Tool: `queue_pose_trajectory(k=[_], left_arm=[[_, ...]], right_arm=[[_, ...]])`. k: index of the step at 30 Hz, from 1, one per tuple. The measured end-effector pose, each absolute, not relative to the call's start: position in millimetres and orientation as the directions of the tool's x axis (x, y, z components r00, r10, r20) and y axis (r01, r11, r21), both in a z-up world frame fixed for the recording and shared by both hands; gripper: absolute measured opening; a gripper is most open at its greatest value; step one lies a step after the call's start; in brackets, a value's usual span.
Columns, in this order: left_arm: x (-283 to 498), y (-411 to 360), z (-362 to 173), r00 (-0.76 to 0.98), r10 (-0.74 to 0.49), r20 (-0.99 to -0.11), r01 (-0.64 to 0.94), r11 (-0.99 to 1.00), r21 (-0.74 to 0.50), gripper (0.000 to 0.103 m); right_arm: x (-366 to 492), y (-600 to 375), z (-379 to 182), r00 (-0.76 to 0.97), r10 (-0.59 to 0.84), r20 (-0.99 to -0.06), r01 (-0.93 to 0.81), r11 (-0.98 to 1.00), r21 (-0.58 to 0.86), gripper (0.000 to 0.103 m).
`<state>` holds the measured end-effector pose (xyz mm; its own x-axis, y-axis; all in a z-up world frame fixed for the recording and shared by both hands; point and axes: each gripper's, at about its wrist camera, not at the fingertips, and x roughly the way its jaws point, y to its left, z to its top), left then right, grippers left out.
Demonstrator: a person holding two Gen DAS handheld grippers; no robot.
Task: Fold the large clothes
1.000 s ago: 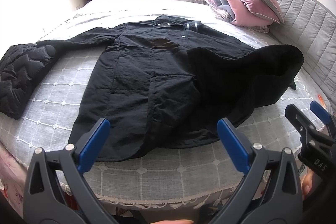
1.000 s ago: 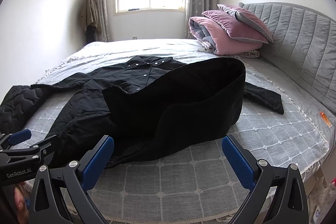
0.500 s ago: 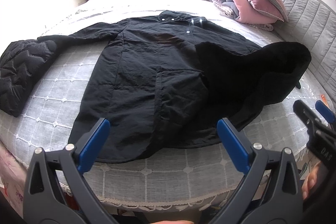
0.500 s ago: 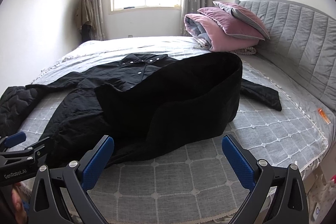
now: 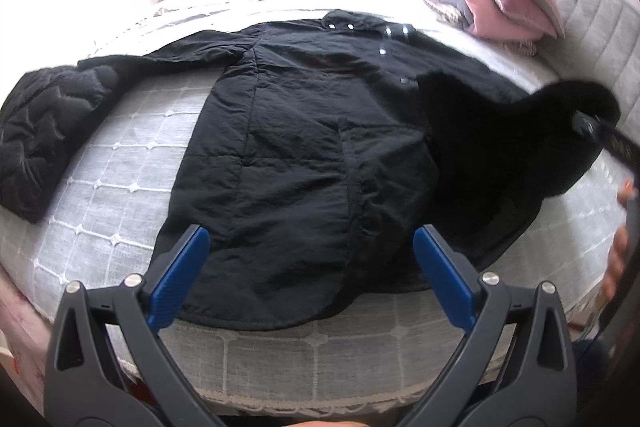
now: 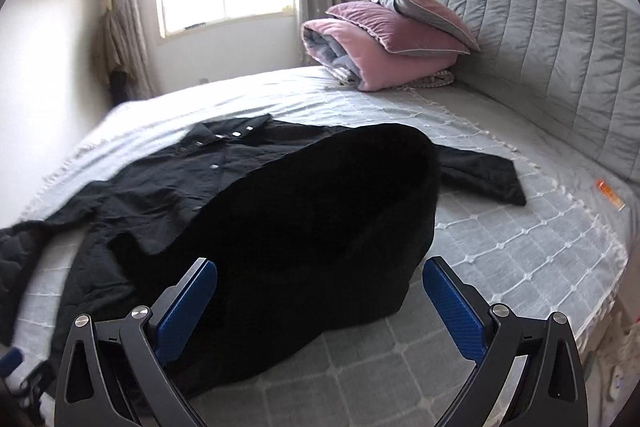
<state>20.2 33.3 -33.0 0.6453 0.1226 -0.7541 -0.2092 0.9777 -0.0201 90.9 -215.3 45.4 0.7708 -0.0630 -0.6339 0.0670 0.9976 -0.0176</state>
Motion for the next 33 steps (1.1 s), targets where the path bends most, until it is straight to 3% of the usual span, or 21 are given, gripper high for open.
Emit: queue_pose_trajectory(k=[3, 6, 10, 16, 22, 25, 28, 33], left_arm=[[26.7, 30.9, -43.3, 0.624, 0.119, -0.772, -0.188, 0.982, 0.0, 0.102], [25.4, 33.4, -46.8, 0.615, 0.12, -0.78, -0.183, 0.983, 0.007, 0.102], [18.3, 45.7, -47.5, 0.617, 0.155, -0.771, -0.206, 0.978, 0.031, 0.102], [5.2, 56.6, -47.7, 0.642, 0.137, -0.754, -0.192, 0.981, 0.014, 0.102], [1.8, 34.6, -53.5, 0.655, 0.092, -0.75, -0.097, 0.995, 0.037, 0.102], [5.1, 24.8, -59.1, 0.642, 0.115, -0.758, -0.077, 0.993, 0.085, 0.102], [-4.5, 35.7, -55.5, 0.656, 0.126, -0.744, -0.085, 0.992, 0.093, 0.102], [-39.5, 83.6, -57.2, 0.66, 0.102, -0.744, -0.113, 0.993, 0.037, 0.102]], right_arm=[[113.5, -213.5, 30.9, 0.718, -0.135, -0.683, 0.11, 0.991, -0.081, 0.103], [120.3, -230.0, 19.4, 0.68, -0.138, -0.72, 0.159, 0.986, -0.039, 0.103], [105.0, -266.3, 7.1, 0.612, -0.246, -0.752, 0.29, 0.954, -0.075, 0.103], [56.9, -343.4, -7.2, 0.58, -0.163, -0.798, 0.429, 0.894, 0.129, 0.103], [1.2, -355.4, 23.7, 0.774, -0.082, -0.628, 0.345, 0.886, 0.309, 0.103], [12.5, -336.1, 15.7, 0.737, 0.017, -0.675, 0.213, 0.943, 0.256, 0.103], [23.0, -332.0, 8.2, 0.696, -0.04, -0.717, 0.215, 0.964, 0.156, 0.103], [10.5, -370.6, 2.3, 0.666, 0.066, -0.743, 0.174, 0.955, 0.241, 0.103]])
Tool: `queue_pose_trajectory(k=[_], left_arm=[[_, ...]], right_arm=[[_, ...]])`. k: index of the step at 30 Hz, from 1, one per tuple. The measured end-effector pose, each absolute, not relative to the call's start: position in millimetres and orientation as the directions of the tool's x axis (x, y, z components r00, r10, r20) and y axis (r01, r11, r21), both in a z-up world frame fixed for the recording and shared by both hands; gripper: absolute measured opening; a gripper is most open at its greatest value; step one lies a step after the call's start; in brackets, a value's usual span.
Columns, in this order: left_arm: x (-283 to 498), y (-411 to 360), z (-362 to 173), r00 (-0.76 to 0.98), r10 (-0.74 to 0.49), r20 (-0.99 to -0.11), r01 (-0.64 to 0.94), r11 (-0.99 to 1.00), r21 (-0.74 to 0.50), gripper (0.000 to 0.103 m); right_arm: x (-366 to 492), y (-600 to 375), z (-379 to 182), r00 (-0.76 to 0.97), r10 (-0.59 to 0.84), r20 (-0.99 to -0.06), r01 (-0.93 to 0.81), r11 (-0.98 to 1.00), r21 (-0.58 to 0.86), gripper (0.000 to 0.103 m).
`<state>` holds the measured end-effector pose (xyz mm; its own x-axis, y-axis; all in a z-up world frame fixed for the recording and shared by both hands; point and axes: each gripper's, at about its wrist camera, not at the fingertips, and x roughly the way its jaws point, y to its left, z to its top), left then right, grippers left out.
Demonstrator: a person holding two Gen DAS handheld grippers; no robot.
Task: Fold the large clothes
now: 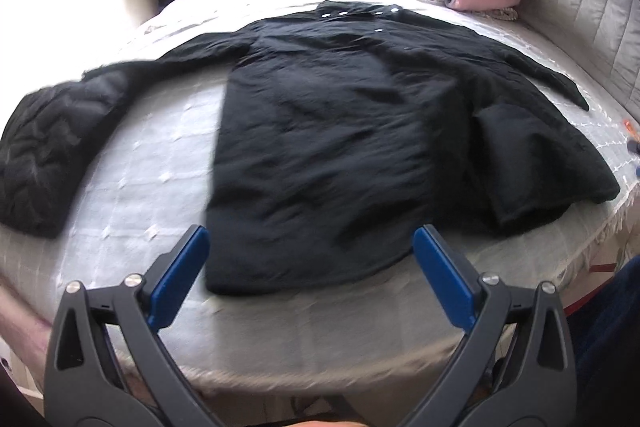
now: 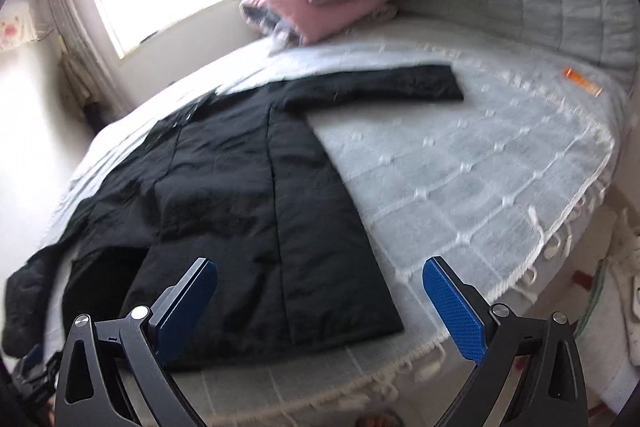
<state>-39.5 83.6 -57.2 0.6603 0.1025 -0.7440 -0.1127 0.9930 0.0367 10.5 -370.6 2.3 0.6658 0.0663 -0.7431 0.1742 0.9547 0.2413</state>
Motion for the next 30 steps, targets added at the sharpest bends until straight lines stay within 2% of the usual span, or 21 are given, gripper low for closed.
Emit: queue_pose_trajectory(k=[3, 7, 11, 14, 16, 17, 18, 19, 20, 21, 23, 27, 30], left_arm=[[-56.5, 96.3, -72.8, 0.635, 0.108, -0.765, -0.096, 0.994, 0.061, 0.102], [-54.8, 92.6, -105.8, 0.546, 0.229, -0.806, -0.075, 0.971, 0.225, 0.102], [-47.0, 103.7, -123.3, 0.503, 0.303, -0.81, -0.109, 0.951, 0.288, 0.102], [-42.9, 128.7, -112.0, 0.526, 0.278, -0.803, -0.197, 0.959, 0.203, 0.101], [-37.8, 140.6, -101.4, 0.567, 0.245, -0.786, -0.236, 0.963, 0.13, 0.1], [-34.3, 143.6, -99.3, 0.578, 0.227, -0.784, -0.242, 0.965, 0.101, 0.092], [-30.0, 145.2, -98.4, 0.585, 0.204, -0.785, -0.247, 0.967, 0.067, 0.072], [-24.6, 146.0, -100.0, 0.581, 0.177, -0.794, -0.249, 0.968, 0.034, 0.057], [-19.9, 147.2, -102.7, 0.567, 0.156, -0.809, -0.254, 0.967, 0.009, 0.014], [-16.0, 148.2, -108.2, 0.541, 0.142, -0.829, -0.275, 0.961, -0.015, 0.005], [-16.1, 151.1, -108.4, 0.541, 0.145, -0.828, -0.31, 0.95, -0.036, 0.004], [-36.2, 154.3, -76.0, 0.64, 0.128, -0.758, -0.327, 0.938, -0.117, 0.004], [-52.9, 156.5, -45.5, 0.669, 0.114, -0.734, -0.343, 0.924, -0.169, 0.004]], right_arm=[[-3.2, -371.1, -13.4, 0.609, 0.081, -0.789, 0.153, 0.964, 0.217, 0.103], [-14.7, -363.0, -41.4, 0.582, 0.054, -0.811, 0.098, 0.986, 0.136, 0.102], [-0.7, -353.7, -67.2, 0.524, 0.025, -0.851, 0.088, 0.993, 0.083, 0.081], [10.4, -359.7, -78.2, 0.5, 0.092, -0.861, 0.107, 0.98, 0.166, 0.063], [15.7, -368.3, -79.2, 0.517, 0.13, -0.846, 0.142, 0.962, 0.234, 0.061], [17.2, -371.4, -78.9, 0.528, 0.151, -0.836, 0.152, 0.951, 0.268, 0.059], [20.0, -377.0, -79.9, 0.544, 0.188, -0.818, 0.161, 0.933, 0.321, 0.057], [22.9, -381.4, -81.7, 0.553, 0.216, -0.804, 0.166, 0.918, 0.361, 0.047], [26.1, -385.2, -85.5, 0.553, 0.24, -0.798, 0.178, 0.902, 0.395, 0.027], [28.4, -388.1, -89.5, 0.55, 0.256, -0.795, 0.192, 0.888, 0.419, 0.015], [27.7, -395.2, -91.2, 0.566, 0.302, -0.767, 0.197, 0.854, 0.482, 0.007], [13.2, -406.0, -61.2, 0.675, 0.27, -0.687, 0.167, 0.851, 0.498, 0.004], [7.3, -416.5, -36.0, 0.697, 0.24, -0.676, 0.162, 0.866, 0.474, 0.003]])
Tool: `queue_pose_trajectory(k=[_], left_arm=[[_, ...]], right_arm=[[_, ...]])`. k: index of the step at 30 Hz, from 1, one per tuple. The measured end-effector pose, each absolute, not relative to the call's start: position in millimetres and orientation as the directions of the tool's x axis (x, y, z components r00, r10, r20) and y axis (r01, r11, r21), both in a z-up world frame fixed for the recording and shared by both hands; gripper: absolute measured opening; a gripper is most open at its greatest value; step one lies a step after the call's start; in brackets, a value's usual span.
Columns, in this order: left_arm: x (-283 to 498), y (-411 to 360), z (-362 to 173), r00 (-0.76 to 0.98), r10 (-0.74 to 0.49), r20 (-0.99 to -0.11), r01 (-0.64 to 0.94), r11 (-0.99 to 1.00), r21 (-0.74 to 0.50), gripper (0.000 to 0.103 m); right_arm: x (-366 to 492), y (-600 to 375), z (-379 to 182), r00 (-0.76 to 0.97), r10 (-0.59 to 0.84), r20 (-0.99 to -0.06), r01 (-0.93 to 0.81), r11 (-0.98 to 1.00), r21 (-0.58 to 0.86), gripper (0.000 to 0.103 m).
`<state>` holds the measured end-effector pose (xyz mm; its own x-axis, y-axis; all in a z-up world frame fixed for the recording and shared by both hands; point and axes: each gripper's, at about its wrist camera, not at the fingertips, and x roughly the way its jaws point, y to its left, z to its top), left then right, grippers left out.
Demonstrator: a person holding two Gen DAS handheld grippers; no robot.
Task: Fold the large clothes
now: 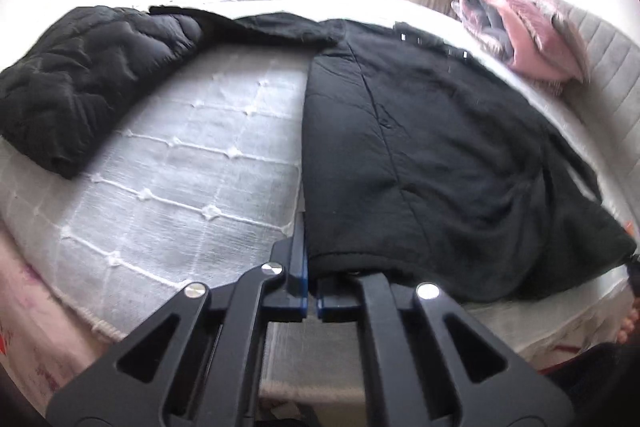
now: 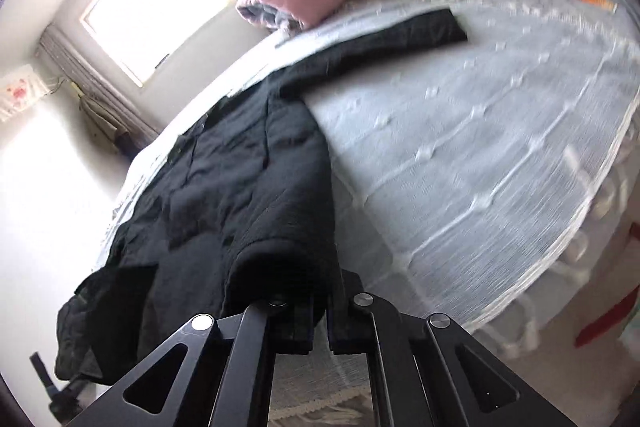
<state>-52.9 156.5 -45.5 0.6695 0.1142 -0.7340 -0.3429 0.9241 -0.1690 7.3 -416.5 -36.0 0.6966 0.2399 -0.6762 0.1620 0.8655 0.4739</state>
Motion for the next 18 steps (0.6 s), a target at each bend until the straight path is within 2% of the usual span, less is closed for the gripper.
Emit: queue_pose_trajectory(k=[3, 6, 9, 11, 13, 16, 18], left_arm=[[-69.7, 155.0, -19.7, 0.685, 0.102, -0.721, -0.35, 0.914, -0.204, 0.004], [-78.1, 139.1, -26.6, 0.655, 0.161, -0.739, -0.361, 0.925, -0.118, 0.004], [-76.5, 135.6, -66.5, 0.582, 0.152, -0.798, -0.353, 0.932, -0.08, 0.004], [-74.8, 134.5, -83.7, 0.544, 0.119, -0.83, -0.338, 0.937, -0.087, 0.004], [-77.4, 133.7, -87.4, 0.534, 0.104, -0.839, -0.325, 0.941, -0.091, 0.005], [-85.3, 135.5, -79.0, 0.55, 0.071, -0.832, -0.299, 0.947, -0.117, 0.006], [-96.2, 135.0, -70.4, 0.551, 0.057, -0.832, -0.282, 0.952, -0.122, 0.023]], right_arm=[[1.7, -432.5, -6.4, 0.722, 0.236, -0.651, 0.16, 0.858, 0.488, 0.003], [1.8, -432.6, 11.6, 0.727, 0.192, -0.659, 0.167, 0.882, 0.441, 0.003], [7.3, -437.5, -15.5, 0.64, 0.131, -0.757, 0.236, 0.904, 0.356, 0.003], [7.3, -451.3, -37.1, 0.604, 0.136, -0.785, 0.283, 0.885, 0.371, 0.003], [6.7, -459.3, -44.4, 0.595, 0.157, -0.788, 0.306, 0.863, 0.403, 0.003], [12.0, -448.3, -30.2, 0.597, 0.111, -0.794, 0.257, 0.912, 0.321, 0.004], [11.0, -451.7, -30.1, 0.596, 0.121, -0.794, 0.259, 0.906, 0.333, 0.005]])
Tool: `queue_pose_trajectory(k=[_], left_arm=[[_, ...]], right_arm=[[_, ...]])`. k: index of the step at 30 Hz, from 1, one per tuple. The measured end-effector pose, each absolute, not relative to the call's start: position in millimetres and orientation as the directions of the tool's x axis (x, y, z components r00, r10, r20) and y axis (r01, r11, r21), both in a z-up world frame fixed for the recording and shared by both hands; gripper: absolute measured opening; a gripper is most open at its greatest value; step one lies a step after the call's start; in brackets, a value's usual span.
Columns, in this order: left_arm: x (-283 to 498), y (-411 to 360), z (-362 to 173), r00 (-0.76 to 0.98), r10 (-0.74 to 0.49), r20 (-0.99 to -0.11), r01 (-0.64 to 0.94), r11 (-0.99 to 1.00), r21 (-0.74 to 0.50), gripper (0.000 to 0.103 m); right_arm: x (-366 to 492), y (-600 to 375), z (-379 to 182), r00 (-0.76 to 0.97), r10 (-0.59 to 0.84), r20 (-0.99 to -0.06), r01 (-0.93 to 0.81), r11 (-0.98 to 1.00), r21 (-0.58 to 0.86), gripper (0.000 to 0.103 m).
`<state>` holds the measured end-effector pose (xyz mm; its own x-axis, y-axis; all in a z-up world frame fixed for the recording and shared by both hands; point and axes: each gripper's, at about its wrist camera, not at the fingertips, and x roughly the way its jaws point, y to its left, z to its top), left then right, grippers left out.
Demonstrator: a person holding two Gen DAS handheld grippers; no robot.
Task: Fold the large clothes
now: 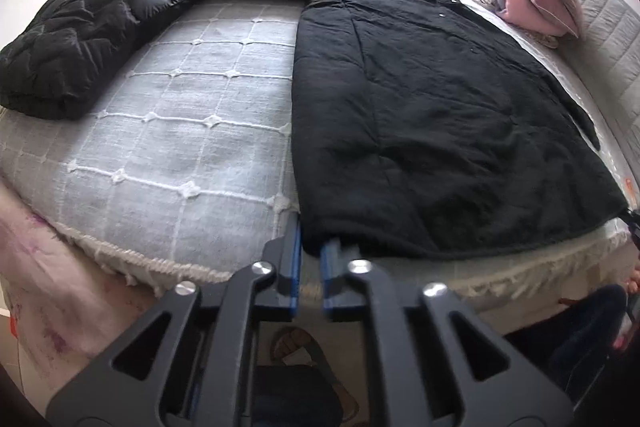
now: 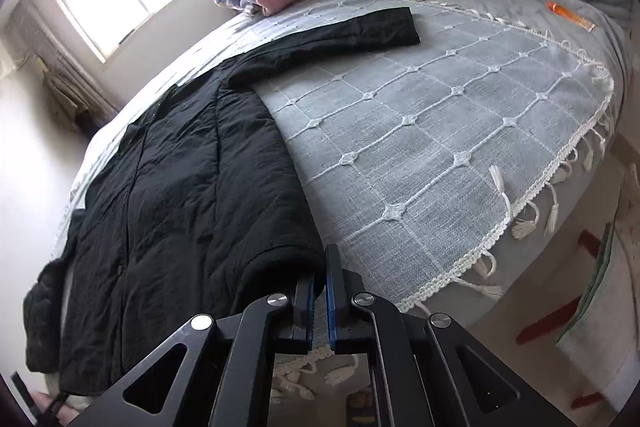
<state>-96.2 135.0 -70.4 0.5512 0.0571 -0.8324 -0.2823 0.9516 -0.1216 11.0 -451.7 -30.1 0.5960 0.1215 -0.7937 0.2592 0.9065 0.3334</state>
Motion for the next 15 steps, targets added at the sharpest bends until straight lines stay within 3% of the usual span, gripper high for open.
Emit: queue_pose_trajectory(k=[2, 4, 7, 9, 10, 13, 15], left_arm=[[-108.4, 135.0, -60.5, 0.563, 0.058, -0.824, -0.278, 0.953, -0.123, 0.036], [-116.8, 134.4, -50.7, 0.584, 0.088, -0.807, -0.289, 0.952, -0.105, 0.044], [-112.4, 120.6, -41.4, 0.606, 0.094, -0.79, -0.273, 0.957, -0.095, 0.046], [-98.7, 97.8, -41.3, 0.607, 0.039, -0.794, -0.21, 0.971, -0.113, 0.048], [-93.4, 86.4, -42.0, 0.603, 0.023, -0.797, -0.187, 0.976, -0.113, 0.048], [-69.1, 39.1, -44.9, 0.607, -0.033, -0.794, -0.087, 0.99, -0.108, 0.048], [-48.4, 3.3, -48.0, 0.599, -0.066, -0.798, -0.028, 0.994, -0.103, 0.048]], right_arm=[[6.8, -462.2, -34.7, 0.577, 0.143, -0.804, 0.282, 0.889, 0.36, 0.017], [-2.9, -463.4, -37.1, 0.546, 0.106, -0.831, 0.293, 0.905, 0.308, 0.017], [-27.9, -447.3, -18.1, 0.599, -0.009, -0.801, 0.256, 0.95, 0.18, 0.019], [-33.7, -436.4, -6.2, 0.634, 0.02, -0.773, 0.205, 0.959, 0.193, 0.022], [-34.2, -431.3, -2.2, 0.646, 0.05, -0.761, 0.178, 0.96, 0.214, 0.027], [-25.3, -407.6, -0.8, 0.645, 0.106, -0.757, 0.12, 0.964, 0.237, 0.054], [-14.3, -380.3, -4.9, 0.637, 0.144, -0.757, 0.044, 0.974, 0.223, 0.054]])
